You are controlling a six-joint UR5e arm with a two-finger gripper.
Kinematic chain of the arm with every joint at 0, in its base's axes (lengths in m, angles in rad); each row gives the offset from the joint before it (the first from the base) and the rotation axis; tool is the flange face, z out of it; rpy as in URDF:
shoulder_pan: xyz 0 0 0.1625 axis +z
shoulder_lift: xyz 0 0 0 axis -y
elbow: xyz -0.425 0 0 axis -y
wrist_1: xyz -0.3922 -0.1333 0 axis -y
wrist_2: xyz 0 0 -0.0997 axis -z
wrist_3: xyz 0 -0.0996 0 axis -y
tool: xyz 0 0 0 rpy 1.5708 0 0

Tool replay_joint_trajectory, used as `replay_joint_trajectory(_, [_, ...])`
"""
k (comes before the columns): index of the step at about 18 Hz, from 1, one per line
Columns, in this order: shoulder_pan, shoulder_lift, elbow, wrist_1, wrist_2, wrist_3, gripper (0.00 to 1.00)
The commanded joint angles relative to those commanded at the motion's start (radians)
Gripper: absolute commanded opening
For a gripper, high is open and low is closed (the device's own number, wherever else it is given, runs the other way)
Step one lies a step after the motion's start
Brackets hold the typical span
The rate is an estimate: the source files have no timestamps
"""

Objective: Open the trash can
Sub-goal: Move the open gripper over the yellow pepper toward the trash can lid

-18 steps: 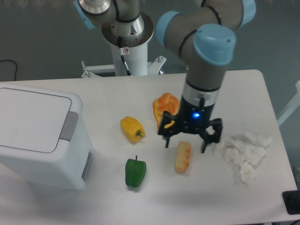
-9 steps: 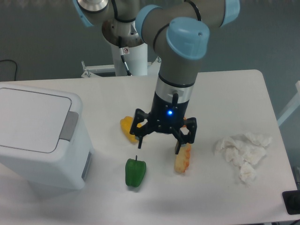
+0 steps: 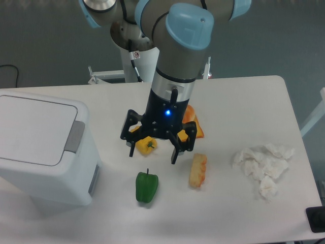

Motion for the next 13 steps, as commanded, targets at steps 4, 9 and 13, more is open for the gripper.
replay_joint_trajectory(4, [-0.054, 0.006, -0.021, 0.006, -0.006, -0.056, 1.0])
replay_joint_trajectory(9, [-0.071, 0.031, -0.057, 0.009, -0.037, -0.092, 1.0])
replay_joint_trajectory(13, [-0.074, 0.055, -0.081, 0.009, -0.06, -0.117, 1.0])
